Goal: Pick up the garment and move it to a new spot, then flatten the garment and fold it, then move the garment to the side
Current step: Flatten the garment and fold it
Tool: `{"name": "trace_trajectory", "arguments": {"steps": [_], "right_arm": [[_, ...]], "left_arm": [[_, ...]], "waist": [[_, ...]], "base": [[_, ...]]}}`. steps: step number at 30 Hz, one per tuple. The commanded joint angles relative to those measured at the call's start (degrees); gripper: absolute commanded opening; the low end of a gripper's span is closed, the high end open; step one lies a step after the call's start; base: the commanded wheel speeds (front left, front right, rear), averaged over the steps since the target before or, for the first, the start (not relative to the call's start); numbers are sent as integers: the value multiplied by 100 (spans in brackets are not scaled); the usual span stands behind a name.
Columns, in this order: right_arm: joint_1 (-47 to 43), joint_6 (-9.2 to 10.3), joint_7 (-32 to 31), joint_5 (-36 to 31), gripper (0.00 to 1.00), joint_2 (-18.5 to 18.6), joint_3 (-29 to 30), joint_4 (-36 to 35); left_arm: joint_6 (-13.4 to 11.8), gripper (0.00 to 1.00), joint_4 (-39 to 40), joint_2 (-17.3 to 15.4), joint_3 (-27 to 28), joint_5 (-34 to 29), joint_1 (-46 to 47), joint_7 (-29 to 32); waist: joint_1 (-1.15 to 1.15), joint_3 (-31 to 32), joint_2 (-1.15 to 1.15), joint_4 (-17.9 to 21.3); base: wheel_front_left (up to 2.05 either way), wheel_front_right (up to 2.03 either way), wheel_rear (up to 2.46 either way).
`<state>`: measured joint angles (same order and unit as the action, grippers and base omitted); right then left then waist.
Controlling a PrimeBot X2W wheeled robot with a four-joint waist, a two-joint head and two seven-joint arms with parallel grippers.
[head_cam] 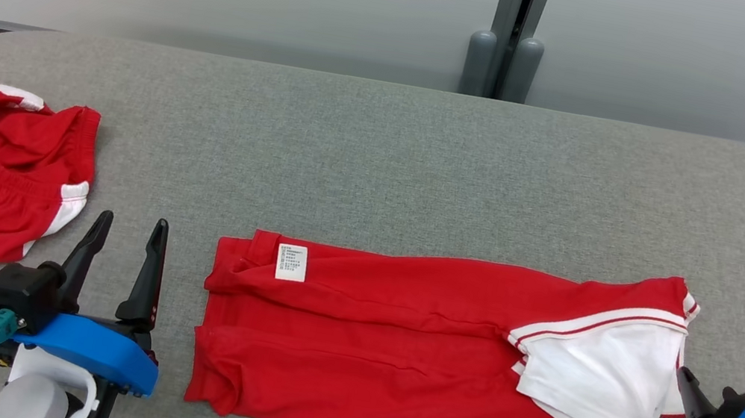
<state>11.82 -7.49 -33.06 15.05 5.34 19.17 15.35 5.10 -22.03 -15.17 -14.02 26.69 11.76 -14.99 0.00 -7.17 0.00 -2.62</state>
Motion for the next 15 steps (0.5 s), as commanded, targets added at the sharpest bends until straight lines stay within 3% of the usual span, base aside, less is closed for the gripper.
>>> {"name": "trace_trajectory", "arguments": {"steps": [1, 15], "right_arm": [[137, 0, -13, -67, 100, -14, 8, 131], [761, 0, 156, -599, 100, 119, -11, 1447]], "left_arm": [[35, 100, -26, 15, -16, -27, 77, -26], [154, 100, -285, 91, -141, -78, 484, -26]], "waist": [[0, -19, 0, -33], [0, -251, 0, -330]], "base": [[0, 0, 0], [0, 0, 0]]}}
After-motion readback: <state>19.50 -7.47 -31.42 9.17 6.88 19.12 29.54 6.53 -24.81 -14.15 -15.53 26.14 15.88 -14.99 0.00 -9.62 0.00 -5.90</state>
